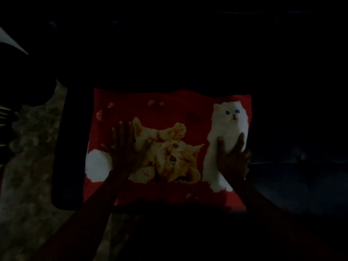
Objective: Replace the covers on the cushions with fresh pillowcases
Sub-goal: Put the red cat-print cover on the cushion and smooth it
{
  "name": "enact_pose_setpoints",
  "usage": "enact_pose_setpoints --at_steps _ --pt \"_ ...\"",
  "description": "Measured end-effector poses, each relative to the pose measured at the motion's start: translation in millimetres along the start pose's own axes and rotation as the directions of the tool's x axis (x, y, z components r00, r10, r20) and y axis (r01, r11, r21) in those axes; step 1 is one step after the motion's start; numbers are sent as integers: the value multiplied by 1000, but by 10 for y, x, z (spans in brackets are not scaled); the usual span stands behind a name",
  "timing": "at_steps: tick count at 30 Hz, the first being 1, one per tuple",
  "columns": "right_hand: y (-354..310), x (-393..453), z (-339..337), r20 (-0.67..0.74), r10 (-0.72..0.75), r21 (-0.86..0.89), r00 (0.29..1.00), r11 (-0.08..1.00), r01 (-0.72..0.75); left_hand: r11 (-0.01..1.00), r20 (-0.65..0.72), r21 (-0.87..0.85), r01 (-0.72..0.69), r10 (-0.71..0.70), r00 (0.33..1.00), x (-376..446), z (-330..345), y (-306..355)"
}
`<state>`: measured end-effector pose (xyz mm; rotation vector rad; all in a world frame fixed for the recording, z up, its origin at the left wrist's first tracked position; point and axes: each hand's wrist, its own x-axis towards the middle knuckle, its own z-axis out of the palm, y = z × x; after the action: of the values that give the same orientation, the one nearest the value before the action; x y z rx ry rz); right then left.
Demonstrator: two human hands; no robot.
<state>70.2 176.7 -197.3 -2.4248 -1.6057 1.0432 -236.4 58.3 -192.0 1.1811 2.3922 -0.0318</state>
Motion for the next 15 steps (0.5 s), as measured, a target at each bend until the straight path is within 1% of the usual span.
enact_pose_setpoints --at_steps 3,6,8,10,11,13,14,15 --pt "-111 167 -24 46 -84 7 995 996 84 1000 -25 15 -3 3 1000 65 -26 -76" --pt "-292 361 -84 34 -146 26 989 989 145 999 -19 -13 46 -46 999 121 -73 -96" --pt "-398 391 -112 -6 -183 13 983 983 183 999 -22 -10 39 -39 999 128 -125 -94" --pt "-412 291 -94 -68 -229 -42 971 973 227 999 -78 -11 52 -53 996 90 -162 -201" --pt "-380 187 -50 -79 -276 -95 958 959 269 996 -92 -8 84 -85 992 77 -131 -325" --pt "-247 -40 101 -43 -344 -190 938 925 330 987 -73 46 156 -152 986 35 -47 -555" --pt "-163 -122 167 -22 -333 -205 943 924 322 985 -58 70 156 -152 987 22 16 -647" --pt "-104 -178 214 -8 -311 -202 951 931 303 986 -58 45 157 -155 986 17 40 -686"
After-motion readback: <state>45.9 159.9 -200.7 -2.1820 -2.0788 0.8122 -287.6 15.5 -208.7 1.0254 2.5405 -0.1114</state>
